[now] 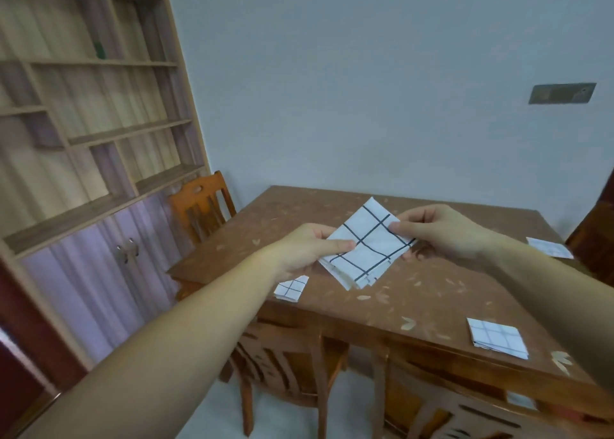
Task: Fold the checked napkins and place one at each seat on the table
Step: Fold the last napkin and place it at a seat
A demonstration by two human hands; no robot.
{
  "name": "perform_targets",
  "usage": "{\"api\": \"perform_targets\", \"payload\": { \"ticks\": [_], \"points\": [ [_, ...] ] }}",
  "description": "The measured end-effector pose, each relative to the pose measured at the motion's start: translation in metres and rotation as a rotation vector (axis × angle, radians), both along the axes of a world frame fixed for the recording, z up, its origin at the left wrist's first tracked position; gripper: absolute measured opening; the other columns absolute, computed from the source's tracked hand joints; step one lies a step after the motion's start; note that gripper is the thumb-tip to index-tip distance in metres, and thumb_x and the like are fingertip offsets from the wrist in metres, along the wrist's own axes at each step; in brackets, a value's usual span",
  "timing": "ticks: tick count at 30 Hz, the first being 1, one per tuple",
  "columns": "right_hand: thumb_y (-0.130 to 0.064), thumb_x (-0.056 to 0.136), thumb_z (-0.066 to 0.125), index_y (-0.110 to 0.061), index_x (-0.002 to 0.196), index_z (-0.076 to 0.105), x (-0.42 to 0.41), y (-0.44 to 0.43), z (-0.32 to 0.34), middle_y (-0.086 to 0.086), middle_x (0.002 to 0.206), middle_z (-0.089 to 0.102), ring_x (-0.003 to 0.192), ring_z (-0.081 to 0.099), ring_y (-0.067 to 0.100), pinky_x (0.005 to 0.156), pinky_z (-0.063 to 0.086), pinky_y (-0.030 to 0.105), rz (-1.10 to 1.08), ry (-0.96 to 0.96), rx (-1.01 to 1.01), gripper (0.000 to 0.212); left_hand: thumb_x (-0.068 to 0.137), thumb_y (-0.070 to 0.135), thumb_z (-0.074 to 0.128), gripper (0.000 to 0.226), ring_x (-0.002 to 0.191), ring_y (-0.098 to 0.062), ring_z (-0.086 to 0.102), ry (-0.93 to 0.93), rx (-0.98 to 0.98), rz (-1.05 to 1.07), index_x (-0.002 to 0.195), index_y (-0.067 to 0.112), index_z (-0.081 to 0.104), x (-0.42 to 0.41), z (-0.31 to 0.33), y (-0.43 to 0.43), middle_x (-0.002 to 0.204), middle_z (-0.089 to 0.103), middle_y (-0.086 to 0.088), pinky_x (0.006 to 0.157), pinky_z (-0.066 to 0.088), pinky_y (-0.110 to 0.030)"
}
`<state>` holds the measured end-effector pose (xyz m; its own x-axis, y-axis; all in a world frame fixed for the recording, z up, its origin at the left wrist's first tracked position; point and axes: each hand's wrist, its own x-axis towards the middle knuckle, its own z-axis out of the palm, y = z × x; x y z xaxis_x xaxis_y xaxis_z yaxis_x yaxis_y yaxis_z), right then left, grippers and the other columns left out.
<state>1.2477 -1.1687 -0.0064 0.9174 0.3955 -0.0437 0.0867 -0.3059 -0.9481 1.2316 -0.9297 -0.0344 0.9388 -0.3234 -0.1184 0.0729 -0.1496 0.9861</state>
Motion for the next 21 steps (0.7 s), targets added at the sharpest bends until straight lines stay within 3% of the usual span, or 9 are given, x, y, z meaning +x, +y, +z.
{"api": "perform_targets", "payload": {
  "ticks": [2, 6, 10, 14, 18, 21],
  "points": [
    [-0.017, 0.094, 0.063, -0.005, 0.093, 0.071, 0.002, 0.043, -0.001, 0.004, 0.07, 0.073, 0.05, 0.064, 0.01, 0.048, 0.048, 0.019, -0.043, -0.03, 0.048, 0.015, 0.093, 0.017, 0.064, 0.013, 0.09, -0.025, 0.072, -0.008, -0.051, 0.063, 0.102, 0.014, 0.073, -0.002, -0.004, 0.039, 0.101, 0.075, -0.009, 0.084, 0.057, -0.042],
    [-0.014, 0.095, 0.061, -0.006, 0.091, 0.07, 0.004, 0.14, -0.008, 0.009, 0.079, 0.073, 0.055, 0.068, 0.014, 0.051, 0.055, 0.021, -0.187, -0.059, 0.234, 0.013, 0.093, 0.027, 0.064, 0.018, 0.08, -0.022, 0.073, 0.026, -0.276, 0.293, 0.106, 0.016, 0.069, -0.005, -0.007, 0.119, 0.096, 0.076, -0.007, 0.07, 0.059, -0.036],
    [-0.018, 0.095, 0.062, -0.008, 0.086, 0.069, 0.004, 0.23, -0.017, 0.004, 0.072, 0.073, 0.052, 0.067, 0.014, 0.053, 0.058, 0.023, -0.247, -0.107, 0.25, 0.015, 0.09, 0.018, 0.068, 0.017, 0.079, -0.018, 0.074, -0.017, -0.139, 0.263, 0.107, 0.016, 0.066, -0.014, -0.013, 0.2, 0.1, 0.075, -0.004, 0.072, 0.059, -0.03],
    [-0.022, 0.094, 0.064, -0.001, 0.092, 0.069, 0.008, 0.298, -0.024, 0.007, 0.066, 0.065, 0.042, 0.056, 0.013, 0.049, 0.051, 0.023, -0.189, -0.128, 0.121, 0.022, 0.09, 0.016, 0.068, 0.022, 0.068, -0.009, 0.07, -0.052, -0.116, 0.412, 0.111, 0.008, 0.067, -0.017, -0.022, 0.278, 0.102, 0.074, -0.005, 0.066, 0.056, -0.024],
    [-0.023, 0.093, 0.065, -0.001, 0.083, 0.067, 0.02, 0.359, -0.034, 0.005, 0.056, 0.064, 0.043, 0.05, 0.014, 0.045, 0.045, 0.02, -0.087, -0.116, 0.024, 0.024, 0.09, 0.019, 0.069, 0.01, 0.059, -0.004, 0.066, -0.096, -0.086, 0.564, 0.094, 0.009, 0.068, -0.014, -0.036, 0.345, 0.087, 0.068, -0.001, 0.065, 0.056, -0.022],
    [-0.023, 0.094, 0.064, -0.002, 0.078, 0.066, 0.034, 0.404, -0.051, 0.007, 0.058, 0.065, 0.045, 0.052, 0.014, 0.047, 0.047, 0.021, -0.015, -0.08, -0.006, 0.027, 0.089, 0.021, 0.07, 0.016, 0.056, -0.002, 0.064, -0.079, -0.064, 0.661, 0.101, 0.01, 0.069, -0.009, -0.054, 0.387, 0.098, 0.069, -0.008, 0.064, 0.056, -0.021]
  ]
}}
